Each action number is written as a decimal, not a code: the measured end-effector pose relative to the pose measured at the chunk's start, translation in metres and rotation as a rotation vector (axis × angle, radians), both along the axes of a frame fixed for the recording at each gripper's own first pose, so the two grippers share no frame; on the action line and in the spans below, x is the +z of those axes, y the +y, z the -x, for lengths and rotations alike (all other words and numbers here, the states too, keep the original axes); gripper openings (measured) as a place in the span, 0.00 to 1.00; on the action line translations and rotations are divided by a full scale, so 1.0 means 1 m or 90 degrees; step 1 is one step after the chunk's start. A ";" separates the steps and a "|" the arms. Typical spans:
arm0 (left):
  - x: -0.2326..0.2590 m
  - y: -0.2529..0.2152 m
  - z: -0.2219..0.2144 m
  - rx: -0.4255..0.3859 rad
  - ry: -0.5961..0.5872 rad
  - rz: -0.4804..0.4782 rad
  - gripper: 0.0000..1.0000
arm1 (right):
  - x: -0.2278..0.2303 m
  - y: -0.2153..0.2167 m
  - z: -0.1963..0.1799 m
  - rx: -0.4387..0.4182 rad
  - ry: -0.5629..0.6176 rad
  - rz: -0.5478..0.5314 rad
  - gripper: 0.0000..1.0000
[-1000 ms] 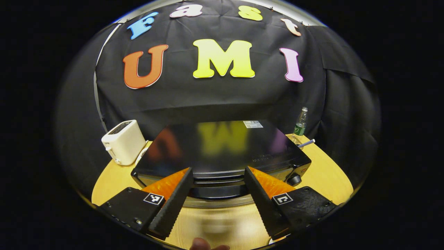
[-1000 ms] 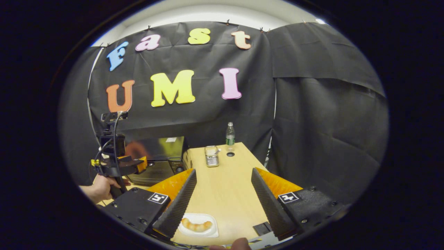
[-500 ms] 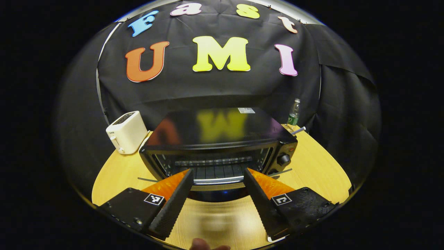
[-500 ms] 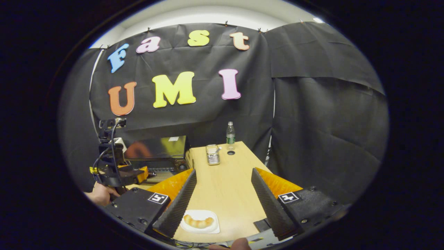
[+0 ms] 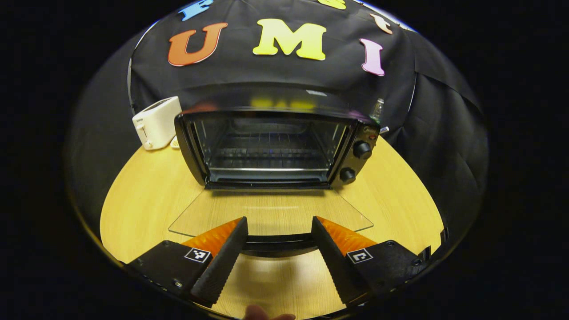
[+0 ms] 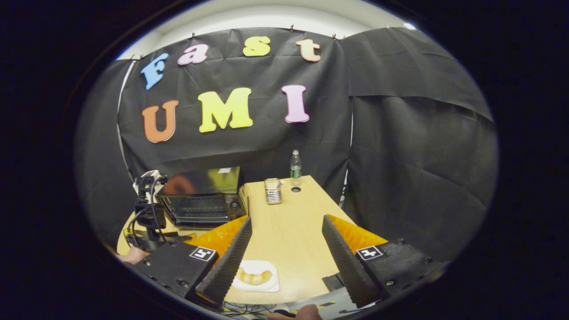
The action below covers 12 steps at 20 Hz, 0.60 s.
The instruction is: Open the electric oven with the left hand, put the food in, and close the electric oven.
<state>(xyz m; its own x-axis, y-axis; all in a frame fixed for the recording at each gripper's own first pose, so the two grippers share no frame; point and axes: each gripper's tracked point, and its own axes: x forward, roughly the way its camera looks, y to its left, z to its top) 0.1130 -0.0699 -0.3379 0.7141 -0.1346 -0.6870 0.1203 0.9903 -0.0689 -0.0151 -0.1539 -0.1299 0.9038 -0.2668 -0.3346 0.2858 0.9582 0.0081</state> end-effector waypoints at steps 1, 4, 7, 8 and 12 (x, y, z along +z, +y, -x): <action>-0.008 0.001 0.003 0.001 0.013 0.004 0.96 | -0.001 0.000 0.001 0.001 0.004 0.000 1.00; -0.033 0.002 0.010 0.004 0.057 0.010 0.95 | -0.003 0.001 0.003 0.004 0.010 0.000 1.00; -0.045 0.004 0.016 0.004 0.071 0.002 0.96 | -0.005 0.003 0.001 0.011 0.014 0.003 1.00; -0.045 0.004 0.014 0.000 0.067 -0.005 0.95 | -0.005 0.003 -0.001 0.013 0.016 0.004 1.00; -0.046 0.004 0.013 -0.003 0.062 -0.019 0.96 | -0.013 0.006 -0.003 0.024 0.029 -0.003 0.99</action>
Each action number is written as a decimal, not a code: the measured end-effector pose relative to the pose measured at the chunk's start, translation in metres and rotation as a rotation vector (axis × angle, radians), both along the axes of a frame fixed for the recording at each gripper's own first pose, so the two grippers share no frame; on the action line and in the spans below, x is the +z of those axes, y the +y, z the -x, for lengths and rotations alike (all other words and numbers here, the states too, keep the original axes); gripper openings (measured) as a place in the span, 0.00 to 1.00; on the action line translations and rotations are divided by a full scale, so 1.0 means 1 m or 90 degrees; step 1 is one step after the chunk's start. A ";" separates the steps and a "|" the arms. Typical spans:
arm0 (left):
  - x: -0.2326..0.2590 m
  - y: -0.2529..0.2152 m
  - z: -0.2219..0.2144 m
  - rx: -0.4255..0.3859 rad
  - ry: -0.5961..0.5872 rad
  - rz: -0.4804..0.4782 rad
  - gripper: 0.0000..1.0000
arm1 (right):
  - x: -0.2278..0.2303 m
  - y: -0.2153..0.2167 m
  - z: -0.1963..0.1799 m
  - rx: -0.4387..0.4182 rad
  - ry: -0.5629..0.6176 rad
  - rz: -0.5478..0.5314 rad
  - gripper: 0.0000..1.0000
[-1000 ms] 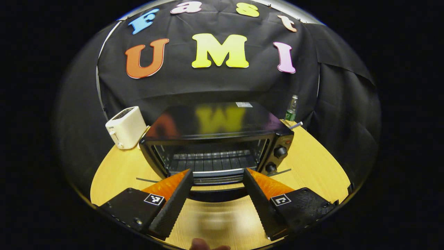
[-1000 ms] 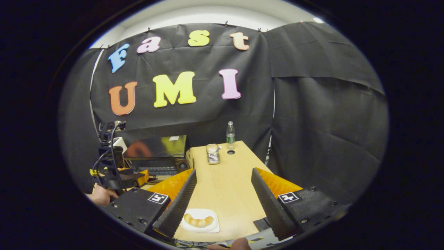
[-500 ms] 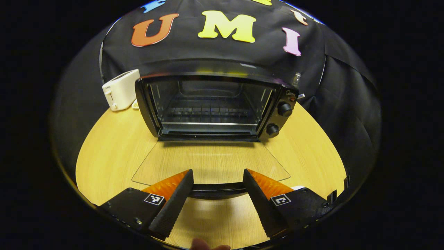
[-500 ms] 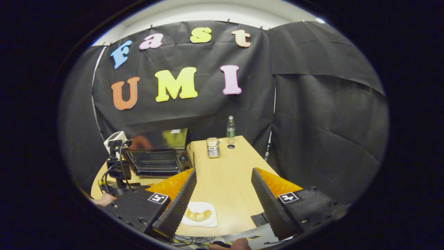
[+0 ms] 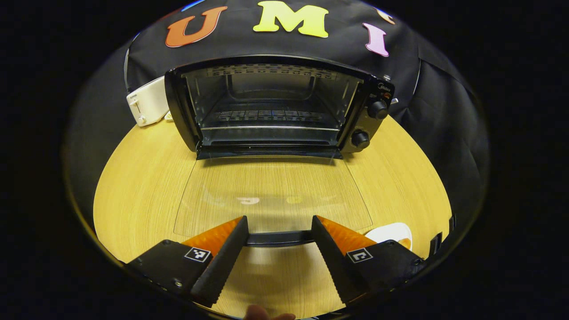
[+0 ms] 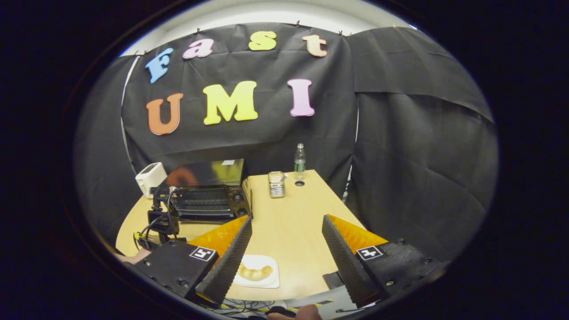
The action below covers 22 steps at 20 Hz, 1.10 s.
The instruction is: Open the electric oven with the left hand, put the food in, and close the electric oven.
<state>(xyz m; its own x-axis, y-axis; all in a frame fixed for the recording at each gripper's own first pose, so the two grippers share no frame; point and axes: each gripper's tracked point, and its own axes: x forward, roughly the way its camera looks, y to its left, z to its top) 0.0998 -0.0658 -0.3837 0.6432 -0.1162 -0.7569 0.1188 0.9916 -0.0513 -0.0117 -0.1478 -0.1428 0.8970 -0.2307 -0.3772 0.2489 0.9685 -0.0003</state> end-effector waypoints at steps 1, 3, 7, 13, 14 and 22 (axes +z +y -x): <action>0.001 0.000 0.000 0.001 -0.001 0.001 0.95 | -0.002 0.001 -0.001 0.002 0.004 -0.003 0.98; 0.000 0.001 0.001 0.002 0.002 0.002 0.96 | -0.005 0.003 -0.003 0.008 0.010 -0.009 0.98; -0.003 0.002 -0.001 0.010 0.005 0.003 0.96 | -0.010 0.005 -0.005 0.018 0.020 -0.008 1.00; -0.009 0.003 -0.003 0.022 0.015 0.004 0.96 | -0.022 0.007 -0.010 0.033 0.041 -0.018 1.00; -0.010 0.004 -0.004 0.021 0.016 0.001 0.96 | -0.023 0.006 -0.012 0.035 0.043 -0.018 1.00; 0.007 0.006 -0.008 0.025 -0.019 -0.012 0.94 | -0.056 0.011 -0.016 0.049 0.083 -0.060 1.00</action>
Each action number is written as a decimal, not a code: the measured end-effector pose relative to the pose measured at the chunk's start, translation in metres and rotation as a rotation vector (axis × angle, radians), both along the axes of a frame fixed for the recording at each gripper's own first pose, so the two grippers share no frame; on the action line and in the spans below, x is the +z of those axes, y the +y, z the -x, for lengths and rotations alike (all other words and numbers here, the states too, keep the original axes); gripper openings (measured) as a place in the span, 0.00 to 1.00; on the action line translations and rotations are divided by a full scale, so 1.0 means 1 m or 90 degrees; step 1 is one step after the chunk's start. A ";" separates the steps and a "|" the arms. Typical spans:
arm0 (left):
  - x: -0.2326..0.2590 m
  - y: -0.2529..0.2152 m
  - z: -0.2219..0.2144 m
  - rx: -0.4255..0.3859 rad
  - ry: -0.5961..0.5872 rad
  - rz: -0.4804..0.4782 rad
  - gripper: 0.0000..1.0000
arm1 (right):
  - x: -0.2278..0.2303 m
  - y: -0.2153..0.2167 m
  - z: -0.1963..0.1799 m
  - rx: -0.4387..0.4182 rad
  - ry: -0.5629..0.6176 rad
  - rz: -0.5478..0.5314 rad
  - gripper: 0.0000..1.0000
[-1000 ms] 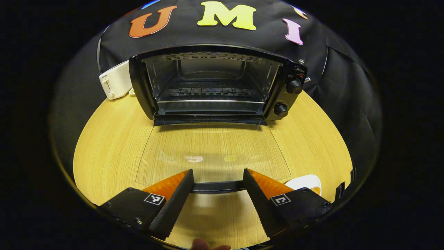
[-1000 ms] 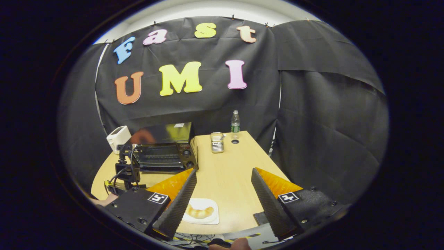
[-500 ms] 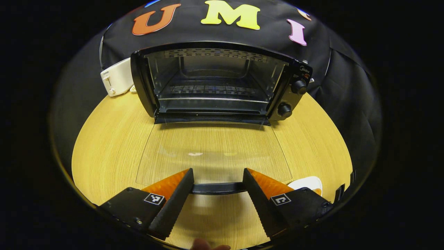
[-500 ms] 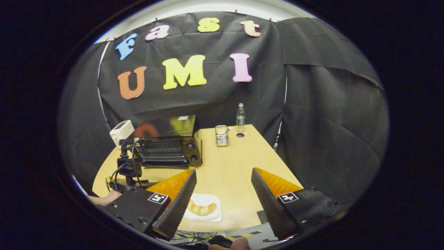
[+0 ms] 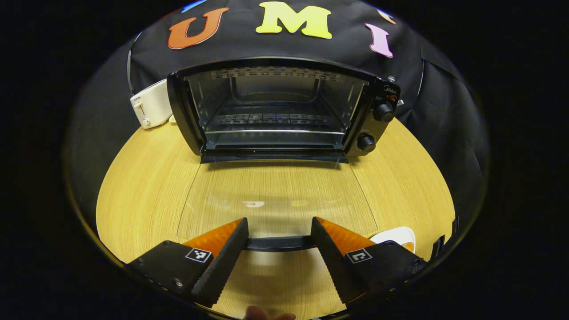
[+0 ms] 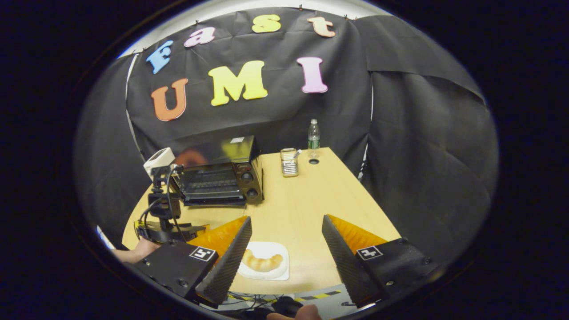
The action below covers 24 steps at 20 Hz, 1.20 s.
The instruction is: Open the electric oven with the left hand, put the food in, and close the electric oven.
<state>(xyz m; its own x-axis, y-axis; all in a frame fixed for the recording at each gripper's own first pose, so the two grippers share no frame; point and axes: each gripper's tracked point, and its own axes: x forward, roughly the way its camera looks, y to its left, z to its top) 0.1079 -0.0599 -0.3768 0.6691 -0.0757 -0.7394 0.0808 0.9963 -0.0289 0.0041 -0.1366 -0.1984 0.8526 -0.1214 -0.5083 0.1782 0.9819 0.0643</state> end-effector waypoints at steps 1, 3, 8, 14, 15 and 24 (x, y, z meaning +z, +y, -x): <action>0.006 0.001 -0.001 0.004 -0.011 0.001 0.94 | -0.005 0.000 0.000 0.000 0.007 -0.007 0.98; 0.024 0.003 -0.005 0.005 -0.038 -0.002 0.93 | -0.015 0.002 -0.001 0.000 0.020 -0.024 1.00; 0.095 0.013 -0.007 0.021 -0.142 -0.003 0.94 | -0.057 0.017 -0.013 0.006 0.073 -0.100 0.98; 0.188 0.031 0.013 0.066 -0.267 -0.031 0.93 | -0.131 0.048 -0.018 0.018 0.185 -0.192 0.96; 0.196 0.032 0.016 0.074 -0.273 -0.033 0.93 | -0.141 0.052 -0.020 0.018 0.203 -0.205 0.96; 0.223 0.038 0.034 0.148 -0.276 -0.031 0.93 | -0.199 0.056 -0.030 -0.029 0.337 -0.313 0.87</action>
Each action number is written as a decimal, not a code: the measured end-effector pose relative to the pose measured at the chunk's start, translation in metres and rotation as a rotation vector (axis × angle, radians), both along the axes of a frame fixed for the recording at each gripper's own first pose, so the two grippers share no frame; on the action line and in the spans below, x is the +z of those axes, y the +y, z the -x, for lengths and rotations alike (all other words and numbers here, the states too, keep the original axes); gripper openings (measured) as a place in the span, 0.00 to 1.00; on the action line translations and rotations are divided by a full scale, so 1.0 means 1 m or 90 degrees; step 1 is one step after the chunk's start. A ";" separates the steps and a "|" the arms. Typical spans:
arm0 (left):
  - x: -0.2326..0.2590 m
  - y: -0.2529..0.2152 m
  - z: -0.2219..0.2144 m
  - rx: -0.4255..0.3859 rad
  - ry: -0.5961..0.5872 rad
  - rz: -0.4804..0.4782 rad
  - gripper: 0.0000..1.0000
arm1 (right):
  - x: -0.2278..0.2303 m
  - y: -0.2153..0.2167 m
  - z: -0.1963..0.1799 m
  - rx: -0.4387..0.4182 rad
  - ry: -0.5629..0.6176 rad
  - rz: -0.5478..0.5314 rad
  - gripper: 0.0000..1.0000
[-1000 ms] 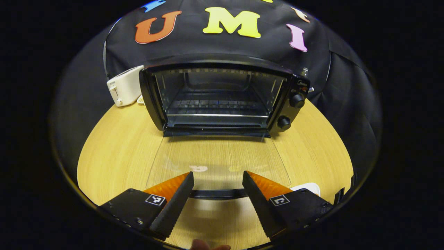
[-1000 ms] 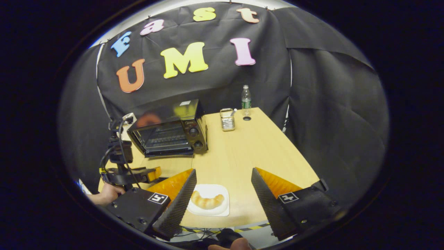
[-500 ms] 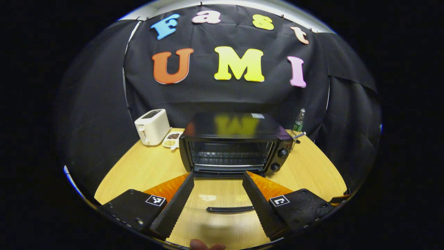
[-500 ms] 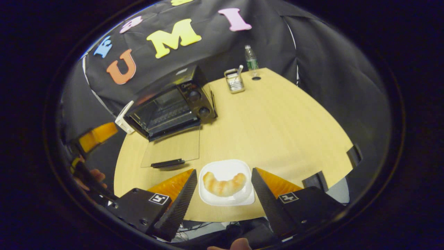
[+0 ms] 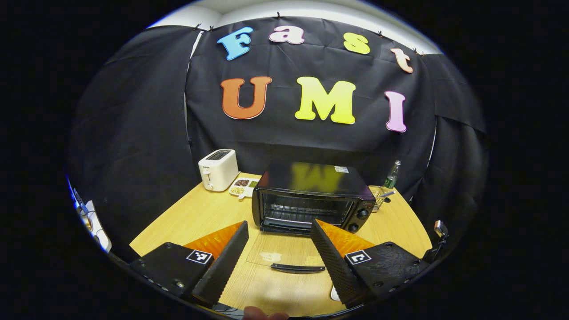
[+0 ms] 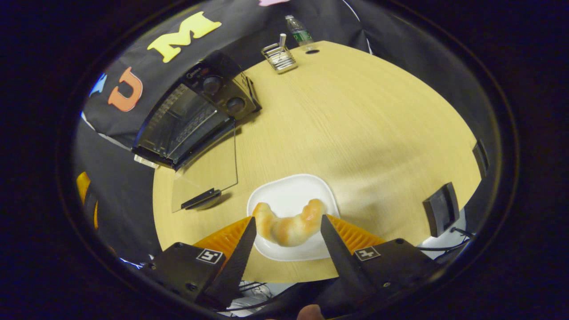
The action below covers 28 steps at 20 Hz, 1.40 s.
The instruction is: Open the electric oven with the left hand, put the food in, and close the electric oven.
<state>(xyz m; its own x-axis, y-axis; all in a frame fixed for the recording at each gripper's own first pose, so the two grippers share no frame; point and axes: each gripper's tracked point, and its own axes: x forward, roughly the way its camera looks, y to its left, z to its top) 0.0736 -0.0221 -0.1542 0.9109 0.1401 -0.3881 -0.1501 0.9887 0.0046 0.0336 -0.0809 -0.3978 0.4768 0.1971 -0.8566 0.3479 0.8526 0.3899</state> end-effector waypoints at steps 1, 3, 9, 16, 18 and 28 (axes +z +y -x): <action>0.001 -0.002 0.000 0.000 0.000 -0.001 0.93 | -0.005 0.001 0.000 -0.001 0.008 -0.002 0.86; 0.003 -0.006 0.000 -0.007 0.004 -0.002 0.93 | -0.019 0.002 0.003 -0.011 0.036 0.002 0.86; 0.007 -0.004 -0.007 -0.041 0.003 0.004 0.93 | -0.033 0.010 0.005 -0.086 0.081 -0.050 0.77; 0.014 0.021 -0.018 -0.100 -0.015 0.044 0.93 | -0.039 0.017 0.001 -0.201 0.074 -0.088 0.50; 0.016 0.027 -0.019 -0.119 -0.021 0.050 0.93 | -0.037 0.017 0.002 -0.228 0.066 -0.099 0.41; 0.010 0.061 -0.003 -0.188 -0.040 0.091 0.93 | 0.048 0.057 0.020 -0.313 -0.041 -0.152 0.17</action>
